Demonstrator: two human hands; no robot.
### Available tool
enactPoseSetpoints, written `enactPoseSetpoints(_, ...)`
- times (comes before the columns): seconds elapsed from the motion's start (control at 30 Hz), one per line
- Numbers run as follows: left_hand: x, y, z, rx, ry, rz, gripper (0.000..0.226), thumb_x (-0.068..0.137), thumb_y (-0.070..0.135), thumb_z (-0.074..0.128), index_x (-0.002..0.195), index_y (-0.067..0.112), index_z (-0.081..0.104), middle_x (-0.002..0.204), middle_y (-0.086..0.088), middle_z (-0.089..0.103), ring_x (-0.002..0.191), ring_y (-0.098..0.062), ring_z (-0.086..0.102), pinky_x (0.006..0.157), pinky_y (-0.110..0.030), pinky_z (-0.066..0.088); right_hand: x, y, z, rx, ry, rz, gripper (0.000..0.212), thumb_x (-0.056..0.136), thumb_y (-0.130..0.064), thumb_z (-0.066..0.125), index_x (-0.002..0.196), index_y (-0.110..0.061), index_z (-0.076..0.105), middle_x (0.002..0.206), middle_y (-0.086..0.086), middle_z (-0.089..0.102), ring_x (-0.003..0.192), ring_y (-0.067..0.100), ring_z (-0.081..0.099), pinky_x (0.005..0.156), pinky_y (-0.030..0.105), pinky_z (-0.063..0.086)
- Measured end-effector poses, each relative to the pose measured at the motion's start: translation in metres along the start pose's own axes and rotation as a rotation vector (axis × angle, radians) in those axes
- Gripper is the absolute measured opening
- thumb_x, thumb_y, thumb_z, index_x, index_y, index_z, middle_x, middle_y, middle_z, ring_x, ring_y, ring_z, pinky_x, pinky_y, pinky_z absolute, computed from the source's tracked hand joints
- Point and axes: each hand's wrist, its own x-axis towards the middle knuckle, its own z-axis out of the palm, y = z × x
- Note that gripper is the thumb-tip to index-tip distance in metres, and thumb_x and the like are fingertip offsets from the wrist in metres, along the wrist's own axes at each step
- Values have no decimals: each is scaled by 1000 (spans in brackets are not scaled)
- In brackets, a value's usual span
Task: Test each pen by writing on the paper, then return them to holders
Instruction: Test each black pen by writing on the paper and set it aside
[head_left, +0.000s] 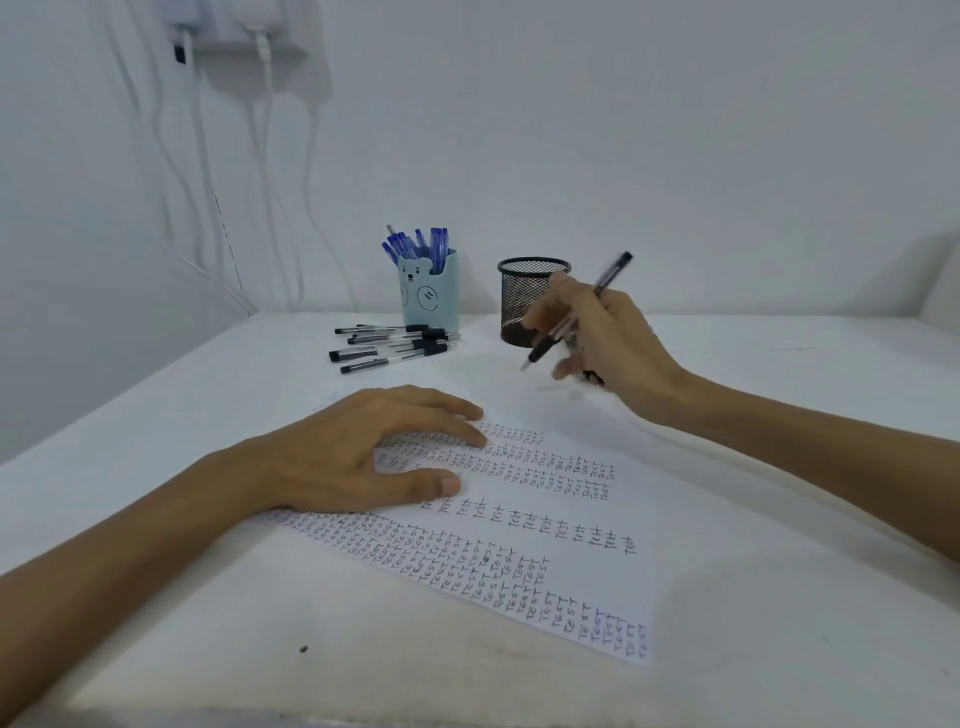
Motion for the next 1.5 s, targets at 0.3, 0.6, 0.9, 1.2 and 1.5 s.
enactPoseSetpoints(0.3,1,1,0,-5,-7,-16,44,96,54,67,139,45,61,153,27,48,143,2,44,118,-40,40,-18,21,-11,-2,-208,191,33,101,-32,62,92,-1,62,70,13,69,51,21,59,40,25,37)
enactPoseSetpoints(0.6,0,0,0,4,2,-5,42,97,53,67,138,47,60,153,28,47,143,2,45,117,-39,42,-31,13,-12,17,-349,215,20,103,-17,55,98,-1,67,72,12,66,55,18,53,38,21,32)
enactPoseSetpoints(0.9,0,0,-1,4,4,1,42,97,53,66,138,45,61,152,28,48,141,3,45,117,-35,42,-35,19,-13,-126,-300,102,19,90,-6,65,73,2,62,59,15,63,49,22,44,46,23,38)
enactPoseSetpoints(1.2,1,-1,-1,10,-3,14,41,98,55,64,138,46,60,153,28,47,142,2,45,116,-41,43,-34,21,-12,-194,-312,53,14,78,-17,66,69,-6,65,58,13,65,58,26,54,65,41,48)
enactPoseSetpoints(1.5,1,0,-1,11,0,18,42,98,56,63,138,45,60,152,28,48,142,1,46,115,-41,44,-36,16,-12,-218,-311,42,17,86,-4,67,69,-8,65,57,13,64,57,24,53,62,36,46)
